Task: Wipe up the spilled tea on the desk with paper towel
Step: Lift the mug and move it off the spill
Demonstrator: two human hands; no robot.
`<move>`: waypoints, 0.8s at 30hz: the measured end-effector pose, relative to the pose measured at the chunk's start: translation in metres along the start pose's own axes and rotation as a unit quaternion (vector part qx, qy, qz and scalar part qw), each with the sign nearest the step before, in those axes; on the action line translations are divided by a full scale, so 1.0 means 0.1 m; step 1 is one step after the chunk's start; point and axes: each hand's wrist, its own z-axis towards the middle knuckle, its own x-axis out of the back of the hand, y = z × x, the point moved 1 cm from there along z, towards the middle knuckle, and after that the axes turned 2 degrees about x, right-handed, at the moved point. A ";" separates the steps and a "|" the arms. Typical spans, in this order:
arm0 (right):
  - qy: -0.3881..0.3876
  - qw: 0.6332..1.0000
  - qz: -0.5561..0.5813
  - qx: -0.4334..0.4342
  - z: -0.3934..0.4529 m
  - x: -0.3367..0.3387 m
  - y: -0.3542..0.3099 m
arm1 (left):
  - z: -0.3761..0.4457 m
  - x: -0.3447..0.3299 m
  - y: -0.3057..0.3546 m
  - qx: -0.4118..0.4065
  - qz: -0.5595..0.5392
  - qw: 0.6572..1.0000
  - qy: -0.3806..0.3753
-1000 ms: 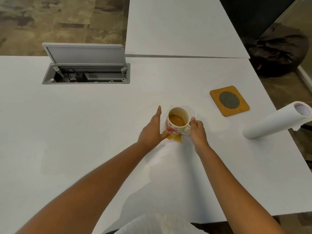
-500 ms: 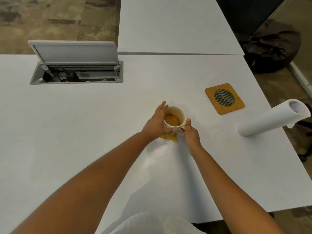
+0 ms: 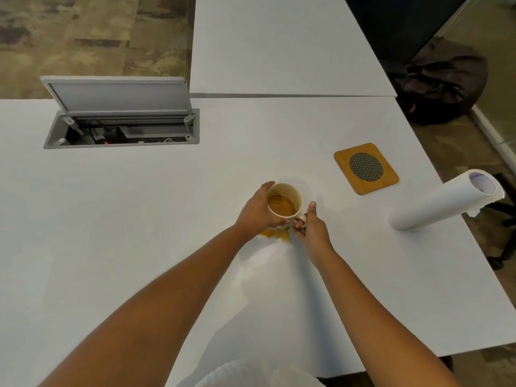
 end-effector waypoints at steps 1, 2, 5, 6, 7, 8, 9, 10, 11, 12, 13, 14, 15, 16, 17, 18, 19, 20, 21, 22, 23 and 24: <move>0.000 1.000 0.009 -0.004 0.00 0.00 -0.01 | -0.01 0.01 0.01 -0.002 0.000 1.000 0.001; -0.001 1.000 0.017 -0.008 0.00 0.01 -0.02 | -0.01 0.02 0.01 -0.002 -0.002 1.000 0.003; 0.000 0.999 0.033 -0.005 -0.02 -0.01 -0.06 | -0.03 0.07 0.03 -0.007 -0.010 1.000 0.015; -0.001 0.999 0.037 0.001 -0.03 -0.03 -0.09 | -0.04 0.10 0.04 -0.009 -0.013 1.000 0.021; -0.003 0.999 0.040 0.008 -0.04 -0.05 -0.11 | -0.05 0.13 0.04 -0.012 -0.017 0.999 0.028; -0.008 0.999 0.044 0.015 -0.05 -0.08 -0.13 | -0.07 0.17 0.04 -0.012 -0.022 0.999 0.035; -0.016 0.999 0.046 0.020 -0.07 -0.12 -0.15 | -0.09 0.22 0.04 -0.012 -0.027 0.999 0.042; -0.025 0.998 0.044 0.025 -0.08 -0.17 -0.17 | -0.11 0.27 0.03 -0.012 -0.033 0.998 0.050; -0.031 0.998 0.037 0.028 -0.09 -0.23 -0.20 | -0.14 0.33 0.02 -0.010 -0.038 0.997 0.059; -0.035 0.999 0.026 0.028 -0.11 -0.29 -0.23 | -0.16 0.40 -0.01 -0.007 -0.045 0.997 0.068; -0.038 0.999 0.016 0.025 -0.12 -0.36 -0.26 | -0.20 0.46 -0.03 -0.003 -0.051 0.996 0.078; -0.046 0.999 0.014 0.020 -0.14 -0.44 -0.28 | -0.24 0.53 -0.06 0.000 -0.058 0.994 0.089; -0.058 0.998 0.014 0.017 -0.17 -0.52 -0.30 | -0.30 0.60 -0.09 0.004 -0.067 0.993 0.099; -0.071 0.997 0.014 0.016 -0.19 -0.59 -0.32 | -0.35 0.65 -0.12 0.009 -0.076 0.991 0.109; -0.084 0.996 0.008 0.019 -0.22 -0.67 -0.33 | -0.41 0.71 -0.15 0.013 -0.084 0.989 0.121; -0.098 0.995 -0.001 0.022 -0.25 -0.76 -0.32 | -0.48 0.78 -0.20 0.019 -0.090 0.986 0.136; -0.112 0.993 -0.006 0.026 -0.27 -0.85 -0.31 | -0.54 0.83 -0.24 0.022 -0.093 0.984 0.150; -0.126 0.992 -0.010 0.029 -0.29 -0.94 -0.30 | -0.60 0.89 -0.29 0.026 -0.094 0.981 0.167; -0.140 0.990 -0.012 0.033 -0.31 -1.03 -0.28 | -0.66 0.94 -0.35 0.031 -0.094 0.978 0.182; -0.154 0.987 -0.014 0.037 -0.32 -1.12 -0.27 | -0.72 1.00 -0.41 0.036 -0.096 0.975 0.196; -0.168 0.985 -0.019 0.041 -0.34 -1.21 -0.25 | -0.78 1.05 -0.46 0.043 -0.097 0.972 0.208; -0.182 0.982 -0.025 0.044 -0.36 -1.29 -0.24 | -0.84 1.10 -0.51 0.050 -0.100 0.970 0.218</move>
